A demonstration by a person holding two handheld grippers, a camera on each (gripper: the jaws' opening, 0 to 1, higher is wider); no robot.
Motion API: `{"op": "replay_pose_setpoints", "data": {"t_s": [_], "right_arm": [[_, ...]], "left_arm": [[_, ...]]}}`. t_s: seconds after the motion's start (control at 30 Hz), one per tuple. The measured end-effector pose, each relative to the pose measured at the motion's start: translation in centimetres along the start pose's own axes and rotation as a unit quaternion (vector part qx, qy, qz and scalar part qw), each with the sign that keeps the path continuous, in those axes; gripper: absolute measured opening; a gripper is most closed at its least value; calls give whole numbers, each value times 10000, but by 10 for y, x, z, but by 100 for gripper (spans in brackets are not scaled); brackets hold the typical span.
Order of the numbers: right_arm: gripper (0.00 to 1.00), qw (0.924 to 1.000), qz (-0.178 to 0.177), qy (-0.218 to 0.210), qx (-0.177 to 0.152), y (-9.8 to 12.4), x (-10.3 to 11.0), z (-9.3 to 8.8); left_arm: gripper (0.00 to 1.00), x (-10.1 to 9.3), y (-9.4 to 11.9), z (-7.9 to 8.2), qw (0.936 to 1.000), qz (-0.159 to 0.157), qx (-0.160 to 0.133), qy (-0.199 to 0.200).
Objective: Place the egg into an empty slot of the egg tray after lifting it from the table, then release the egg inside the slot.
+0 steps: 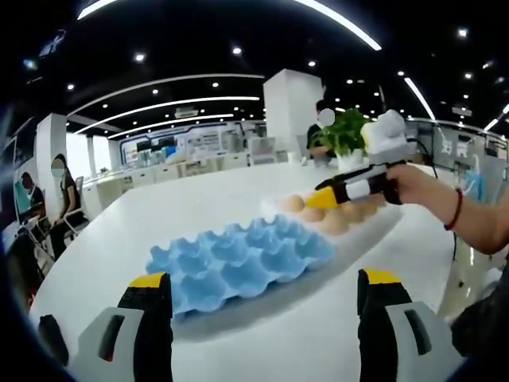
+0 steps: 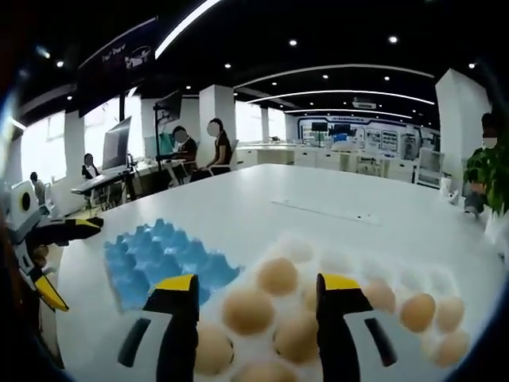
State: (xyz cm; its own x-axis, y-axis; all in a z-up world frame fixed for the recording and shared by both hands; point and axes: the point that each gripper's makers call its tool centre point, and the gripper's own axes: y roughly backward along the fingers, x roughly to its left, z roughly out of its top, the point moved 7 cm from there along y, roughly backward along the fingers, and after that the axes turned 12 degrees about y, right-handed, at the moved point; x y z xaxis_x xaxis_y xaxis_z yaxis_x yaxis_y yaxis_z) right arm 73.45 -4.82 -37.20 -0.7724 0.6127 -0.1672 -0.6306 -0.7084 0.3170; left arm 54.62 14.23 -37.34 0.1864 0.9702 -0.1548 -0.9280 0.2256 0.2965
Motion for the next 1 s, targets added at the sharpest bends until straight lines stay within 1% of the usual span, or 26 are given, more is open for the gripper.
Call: {"op": "replay_pose_setpoints", "data": {"t_s": [0.17, 0.33, 0.5, 0.6, 0.87, 0.97, 1.0], "right_arm": [[56, 9999, -55, -19, 94, -5, -3, -1], [53, 9999, 1, -86, 111, -11, -4, 1], [50, 9996, -162, -159, 174, -15, -6, 4], [48, 9994, -169, -204, 213, -19, -6, 6], [44, 9986, -239, -165, 434, -28, -8, 7], [42, 9973, -295, -237, 636, -31, -9, 5], [41, 9975, -294, -208, 612, -34, -11, 6]], "left_arm": [[98, -1, -1, -1, 10000, -12, 27, -23], [98, 1, -1, -3, 10000, -30, 80, -40], [98, 4, -1, -3, 10000, -31, 72, -20], [98, 6, -1, -3, 10000, -31, 79, -12], [97, 10, 1, -3, 9999, -34, 99, -33], [97, 11, 1, -3, 9999, -29, 109, -38], [97, 11, 2, -3, 9999, -26, 117, -40]]}}
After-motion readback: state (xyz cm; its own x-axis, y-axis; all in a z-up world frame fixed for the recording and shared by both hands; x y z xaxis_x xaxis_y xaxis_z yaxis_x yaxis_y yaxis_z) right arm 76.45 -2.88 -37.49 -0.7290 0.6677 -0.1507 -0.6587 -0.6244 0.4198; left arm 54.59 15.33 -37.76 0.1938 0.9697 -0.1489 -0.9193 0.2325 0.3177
